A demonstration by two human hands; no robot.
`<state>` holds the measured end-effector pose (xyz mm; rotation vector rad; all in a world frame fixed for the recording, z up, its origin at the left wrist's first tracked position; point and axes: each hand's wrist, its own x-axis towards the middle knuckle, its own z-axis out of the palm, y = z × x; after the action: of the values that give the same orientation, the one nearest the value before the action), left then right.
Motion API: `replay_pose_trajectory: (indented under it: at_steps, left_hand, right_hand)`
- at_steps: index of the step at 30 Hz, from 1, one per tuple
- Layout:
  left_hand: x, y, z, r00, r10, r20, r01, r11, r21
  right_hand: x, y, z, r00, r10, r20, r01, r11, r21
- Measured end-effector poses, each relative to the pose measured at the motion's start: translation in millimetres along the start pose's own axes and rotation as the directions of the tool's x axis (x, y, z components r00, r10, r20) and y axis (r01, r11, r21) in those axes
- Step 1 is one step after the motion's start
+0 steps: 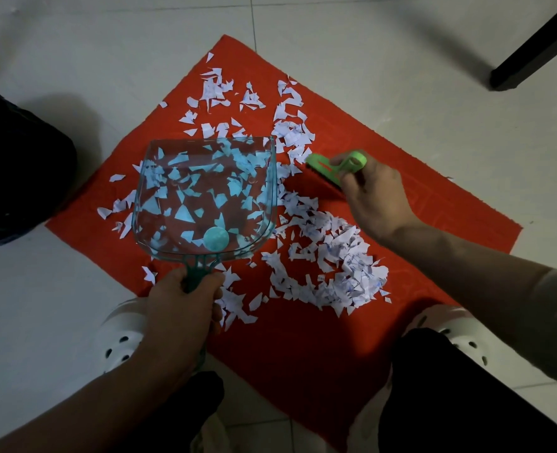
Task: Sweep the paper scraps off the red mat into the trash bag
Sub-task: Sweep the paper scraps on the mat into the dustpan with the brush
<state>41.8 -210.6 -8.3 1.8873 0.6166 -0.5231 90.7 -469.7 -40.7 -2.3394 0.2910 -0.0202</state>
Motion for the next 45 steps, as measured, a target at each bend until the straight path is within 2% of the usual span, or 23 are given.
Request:
replay_pose_trajectory:
  at_steps: [2,4,7,10,13,16,20,23,28,30,32,35,37,41,45]
  left_hand:
    - [-0.8,1.1,-0.1,1.0,-0.007,0.007,0.007,1.0,-0.008]
    - [-0.4,1.7,-0.2,1.0,-0.006,0.006,0.006,1.0,-0.005]
    - [1.4,2.9,0.1,1.0,-0.009,-0.001,0.009,1.0,-0.004]
    - [3.2,4.6,0.2,1.0,-0.015,-0.003,0.015,1.0,0.002]
    - [4.6,6.5,-0.3,1.0,-0.027,0.008,0.026,1.0,0.014]
    - [6.8,7.2,-2.1,1.0,-0.028,0.001,0.028,1.0,0.012]
    - [10.6,5.7,-5.1,1.0,-0.025,-0.012,0.025,0.999,0.019]
    - [11.8,5.2,-7.0,0.999,-0.029,-0.015,0.029,0.999,0.033]
    - [15.1,6.1,-10.7,0.999,-0.03,-0.018,0.031,0.999,0.043]
    - [16.5,6.9,-11.5,0.999,-0.036,-0.021,0.036,0.999,0.03]
    - [16.3,8.8,-11.1,0.999,-0.042,-0.022,0.042,0.999,0.012]
    - [14.8,12.1,-11.4,0.999,-0.051,0.001,0.051,0.999,-0.009]
    - [15.1,13.3,-11.8,0.999,-0.049,0.003,0.049,0.999,-0.011]
    - [17.9,13.7,-11.0,0.998,-0.059,0.002,0.059,0.998,-0.01]
    - [23.5,10.8,-13.3,0.998,-0.069,-0.012,0.07,0.998,0.005]
  right_hand:
    - [10.0,6.7,-4.4,0.997,0.04,-0.065,-0.043,0.998,-0.044]
    - [15.1,9.4,-3.7,0.994,0.088,-0.06,-0.091,0.994,-0.057]
    - [8.4,2.3,4.6,0.994,0.078,0.082,-0.073,0.996,-0.058]
    - [-0.5,-10.6,11.1,0.984,0.032,0.176,-0.04,0.998,0.045]
    - [6.2,-16.1,9.4,0.996,0.022,0.088,-0.03,0.996,0.088]
    - [22.2,-10.5,7.5,0.999,0.009,-0.035,-0.008,1.0,0.029]
    - [45.7,3.1,12.3,0.992,0.063,-0.105,-0.071,0.995,-0.069]
    - [54.7,3.4,17.7,0.993,0.096,-0.067,-0.102,0.989,-0.105]
    - [35.5,-14.6,25.0,0.995,0.001,0.102,0.002,0.999,-0.033]
    - [32.0,-17.9,21.9,0.996,-0.016,0.088,0.015,1.0,0.013]
    - [38.0,-16.0,16.5,1.0,-0.002,0.004,0.002,0.999,0.039]
    - [54.4,-9.3,10.2,0.991,0.052,-0.123,-0.051,0.999,0.013]
    - [64.4,-5.8,9.4,0.986,0.076,-0.151,-0.079,0.997,-0.013]
    - [76.6,-5.0,15.1,0.985,0.141,-0.104,-0.143,0.99,-0.015]
    - [67.5,-12.6,23.0,0.997,0.078,0.008,-0.077,0.996,-0.035]
